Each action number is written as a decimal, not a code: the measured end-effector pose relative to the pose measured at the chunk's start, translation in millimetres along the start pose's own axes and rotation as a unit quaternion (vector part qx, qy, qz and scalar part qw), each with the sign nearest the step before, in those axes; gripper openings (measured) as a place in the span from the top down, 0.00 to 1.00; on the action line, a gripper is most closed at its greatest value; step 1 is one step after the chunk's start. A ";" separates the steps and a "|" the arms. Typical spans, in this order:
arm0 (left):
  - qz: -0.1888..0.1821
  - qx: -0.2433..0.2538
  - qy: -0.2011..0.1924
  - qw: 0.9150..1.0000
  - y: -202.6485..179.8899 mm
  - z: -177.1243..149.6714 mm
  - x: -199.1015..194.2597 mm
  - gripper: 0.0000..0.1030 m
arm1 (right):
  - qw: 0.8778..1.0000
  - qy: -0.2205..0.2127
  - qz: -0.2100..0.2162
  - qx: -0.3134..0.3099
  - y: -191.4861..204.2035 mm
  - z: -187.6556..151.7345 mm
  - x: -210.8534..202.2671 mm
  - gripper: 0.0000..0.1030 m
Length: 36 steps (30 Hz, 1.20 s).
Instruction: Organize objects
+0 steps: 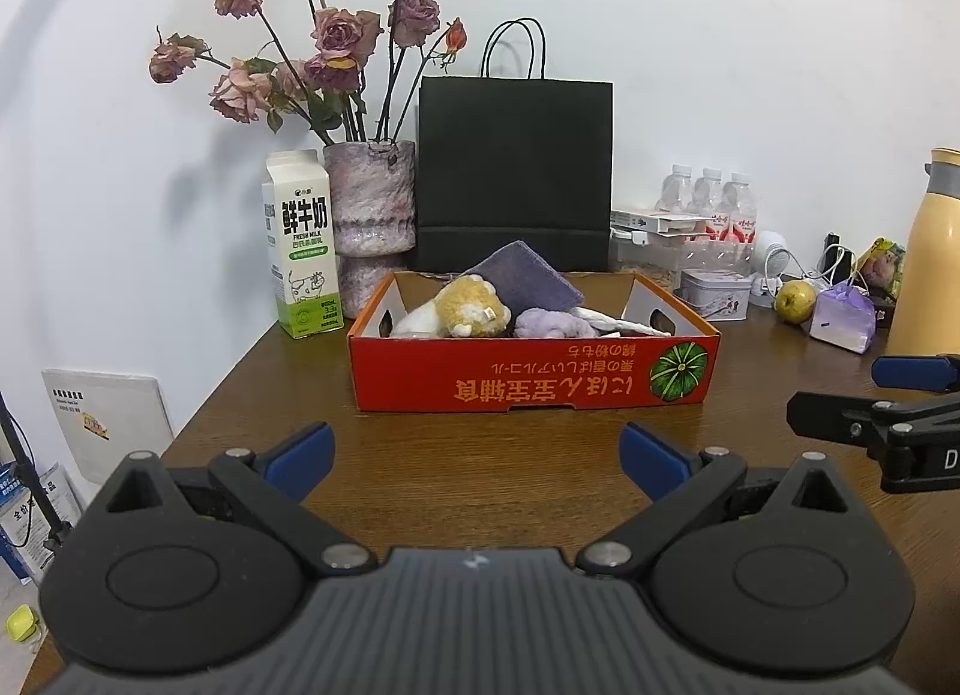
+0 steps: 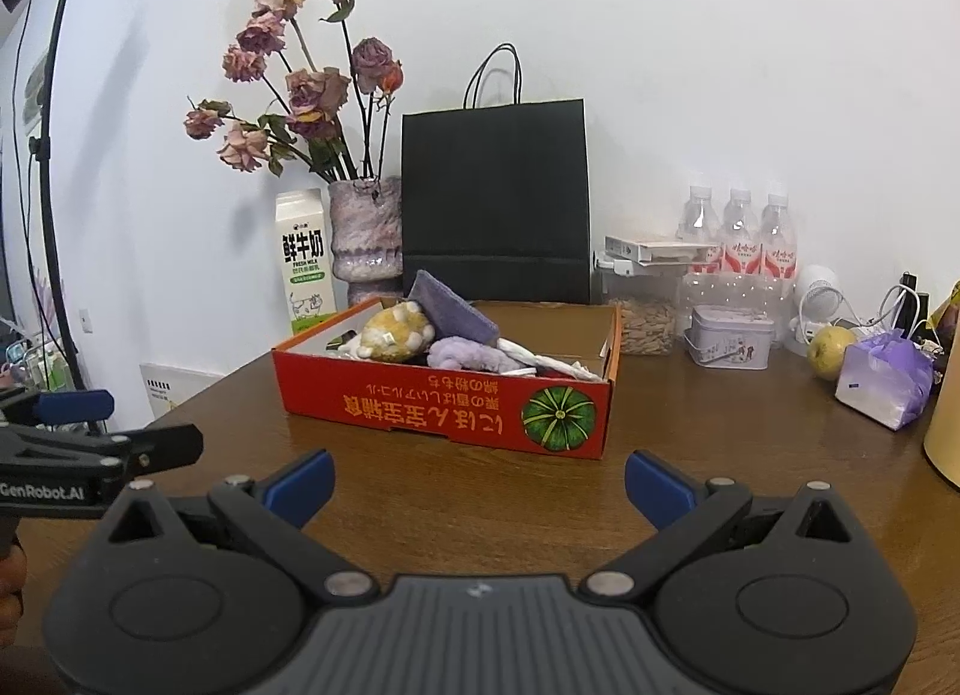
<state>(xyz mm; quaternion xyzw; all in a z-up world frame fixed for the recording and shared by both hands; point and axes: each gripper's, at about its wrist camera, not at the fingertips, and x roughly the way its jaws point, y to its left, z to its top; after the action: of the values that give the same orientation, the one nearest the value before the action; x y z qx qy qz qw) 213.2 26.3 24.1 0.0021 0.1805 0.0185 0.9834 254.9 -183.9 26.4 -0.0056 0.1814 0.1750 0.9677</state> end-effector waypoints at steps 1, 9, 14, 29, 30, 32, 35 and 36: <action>0.000 0.000 -0.001 1.000 -0.1 0.0 -0.2 0.00 | 1.000 -0.001 0.001 0.000 0.0 0.2 -0.4 0.00; 0.000 0.000 -0.002 1.000 -0.7 -0.5 -1.5 0.00 | 1.000 0.000 0.001 -0.002 0.5 0.2 0.4 0.00; 0.001 0.000 -0.001 1.000 -1.3 -0.6 -1.8 0.00 | 1.000 0.001 0.000 -0.002 0.5 0.3 0.2 0.00; 0.000 -0.002 0.001 1.000 -1.6 -2.4 -3.2 0.00 | 1.000 0.000 0.000 -0.002 0.7 1.0 -0.2 0.00; 0.000 -0.002 0.001 1.000 -1.6 -2.4 -3.2 0.00 | 1.000 0.000 0.000 -0.002 0.8 1.0 -0.1 0.00; 0.000 -0.002 0.001 1.000 -1.2 -2.5 -3.1 0.00 | 1.000 0.000 0.000 -0.002 0.8 1.3 -0.2 0.00; 0.000 -0.003 0.001 1.000 -0.9 -2.4 -3.0 0.00 | 1.000 0.000 0.000 -0.002 0.8 1.1 -0.3 0.00; 0.000 -0.003 0.001 1.000 -0.9 -2.5 -3.2 0.00 | 1.000 0.000 0.000 -0.002 0.7 1.1 -0.2 0.00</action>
<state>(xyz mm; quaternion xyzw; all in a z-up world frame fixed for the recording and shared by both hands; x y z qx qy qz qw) 209.4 25.3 23.0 -0.0004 0.1811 0.0187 0.9833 254.9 -183.2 27.6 -0.0076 0.1806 0.1756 0.9677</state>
